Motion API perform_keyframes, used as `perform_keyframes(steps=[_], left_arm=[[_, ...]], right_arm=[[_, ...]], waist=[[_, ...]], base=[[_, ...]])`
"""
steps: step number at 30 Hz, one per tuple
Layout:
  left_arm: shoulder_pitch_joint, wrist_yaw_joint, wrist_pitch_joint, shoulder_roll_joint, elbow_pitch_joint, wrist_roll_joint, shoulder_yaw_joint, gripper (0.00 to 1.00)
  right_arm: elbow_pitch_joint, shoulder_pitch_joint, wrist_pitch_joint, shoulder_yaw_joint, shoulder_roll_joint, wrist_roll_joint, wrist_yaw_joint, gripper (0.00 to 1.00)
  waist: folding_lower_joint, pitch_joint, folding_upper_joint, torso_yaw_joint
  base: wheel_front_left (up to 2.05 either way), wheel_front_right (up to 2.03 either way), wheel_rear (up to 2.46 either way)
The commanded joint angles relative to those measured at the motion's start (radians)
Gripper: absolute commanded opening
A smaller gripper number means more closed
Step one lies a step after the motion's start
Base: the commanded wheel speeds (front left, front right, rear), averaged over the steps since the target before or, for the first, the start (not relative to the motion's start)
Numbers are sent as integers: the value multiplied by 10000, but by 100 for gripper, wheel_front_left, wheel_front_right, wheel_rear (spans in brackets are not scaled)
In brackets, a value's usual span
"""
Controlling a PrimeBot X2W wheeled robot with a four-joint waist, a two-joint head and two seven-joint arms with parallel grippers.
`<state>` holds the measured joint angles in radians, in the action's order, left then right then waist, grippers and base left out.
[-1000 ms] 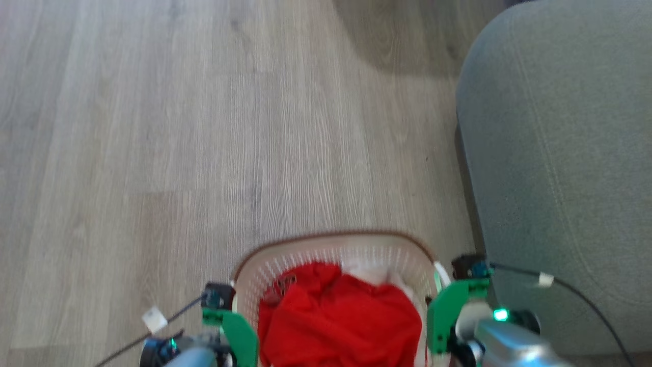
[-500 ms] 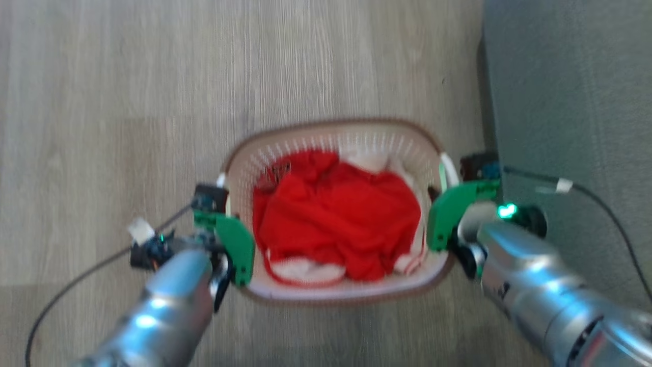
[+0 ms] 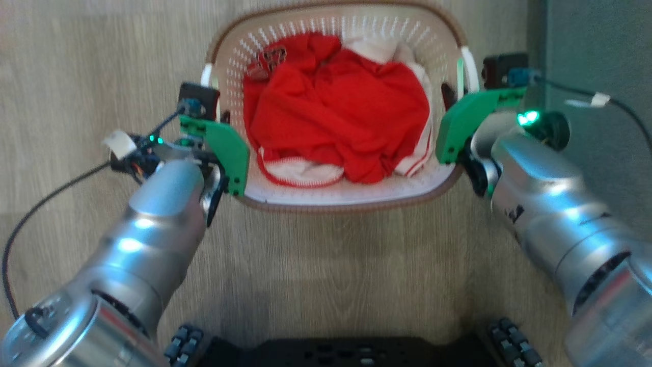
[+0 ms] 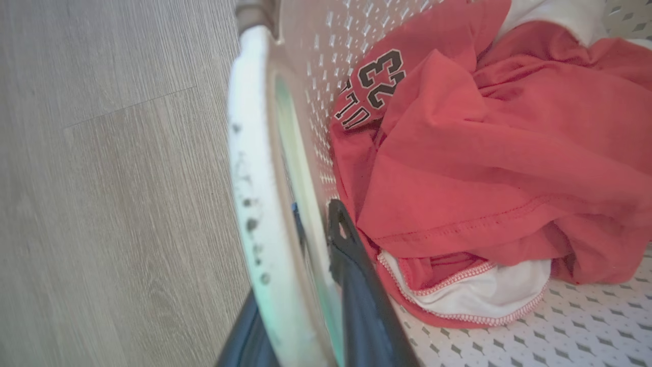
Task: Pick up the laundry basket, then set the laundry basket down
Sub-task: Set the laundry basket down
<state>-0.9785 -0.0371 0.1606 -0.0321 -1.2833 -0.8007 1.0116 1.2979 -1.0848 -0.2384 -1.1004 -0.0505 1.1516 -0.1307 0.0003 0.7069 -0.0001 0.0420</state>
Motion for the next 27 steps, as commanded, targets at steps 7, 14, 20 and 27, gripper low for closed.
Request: perform_keyframes(steps=[7, 14, 20, 27], left_arm=[[-774, -190, 298, -431, -72, 238, -7, 0], [-1072, -282, 512, -345, -73, 221, 6, 0], [-1255, -277, 582, -285, -74, 183, 45, 0], [-1469, -294, 627, -265, -74, 181, 99, 0]], right_arm=[[-74, -557, -221, 529, -74, -836, 0, 0], [-72, -774, -230, 1390, -126, -1734, 0, 0], [-72, -784, -232, 2345, -93, -2685, 0, 0], [-72, -870, -232, 3249, -39, -3620, 0, 0]], waist=[[-3, 1459, 1, 171], [-3, 1993, 1, 319], [-3, 2256, 1, 379], [-3, 2520, 1, 370]], base=[[0, 0, 0], [0, 0, 0], [0, 0, 0], [0, 0, 0]])
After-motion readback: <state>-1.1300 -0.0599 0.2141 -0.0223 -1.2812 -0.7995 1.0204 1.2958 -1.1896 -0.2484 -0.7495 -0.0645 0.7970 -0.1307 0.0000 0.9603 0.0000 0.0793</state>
